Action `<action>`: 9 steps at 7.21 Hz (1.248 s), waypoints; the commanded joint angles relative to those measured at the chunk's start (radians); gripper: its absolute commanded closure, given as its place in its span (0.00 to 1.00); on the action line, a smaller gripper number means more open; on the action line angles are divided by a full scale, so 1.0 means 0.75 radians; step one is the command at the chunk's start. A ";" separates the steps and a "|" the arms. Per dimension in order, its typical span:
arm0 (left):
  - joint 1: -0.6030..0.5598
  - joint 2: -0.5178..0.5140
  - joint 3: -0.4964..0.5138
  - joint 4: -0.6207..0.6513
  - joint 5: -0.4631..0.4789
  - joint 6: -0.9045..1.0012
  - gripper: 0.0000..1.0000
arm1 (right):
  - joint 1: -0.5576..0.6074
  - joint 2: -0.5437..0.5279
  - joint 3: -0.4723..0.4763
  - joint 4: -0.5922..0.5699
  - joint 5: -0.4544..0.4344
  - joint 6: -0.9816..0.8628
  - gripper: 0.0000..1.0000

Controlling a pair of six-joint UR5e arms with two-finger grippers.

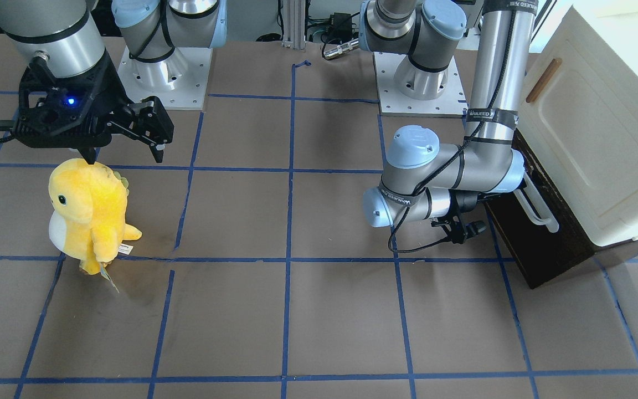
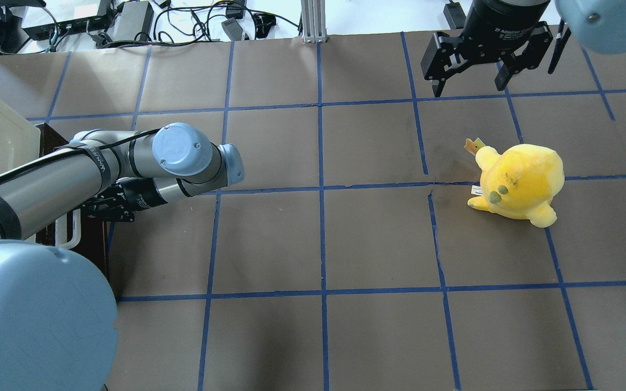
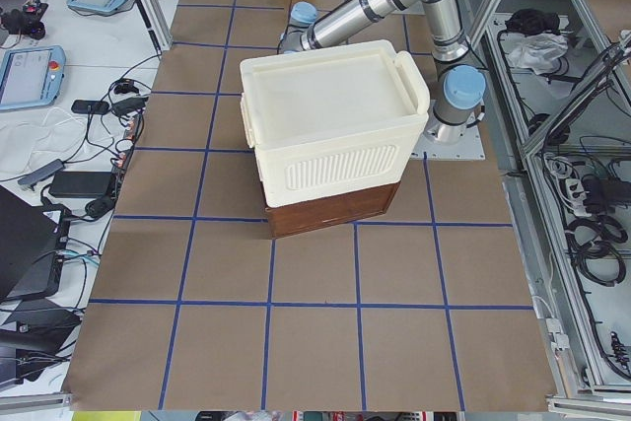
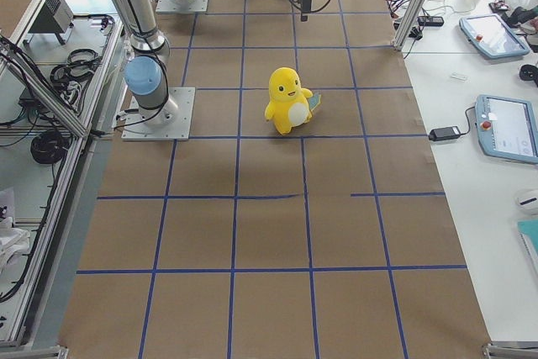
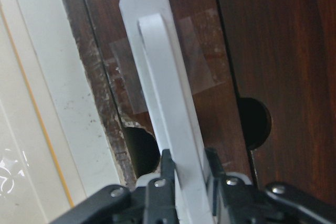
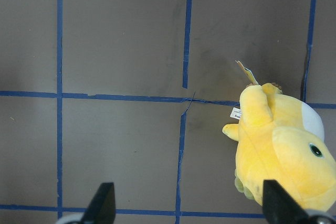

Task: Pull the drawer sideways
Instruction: 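Close the left gripper around the white drawer handle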

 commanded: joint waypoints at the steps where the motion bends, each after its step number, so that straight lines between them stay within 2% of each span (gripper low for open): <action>1: -0.011 0.000 0.015 -0.007 0.003 0.000 0.80 | 0.000 0.000 0.000 0.000 0.000 0.000 0.00; 9: -0.065 -0.009 0.021 -0.005 -0.001 0.000 0.78 | 0.000 0.000 0.000 0.000 0.000 0.000 0.00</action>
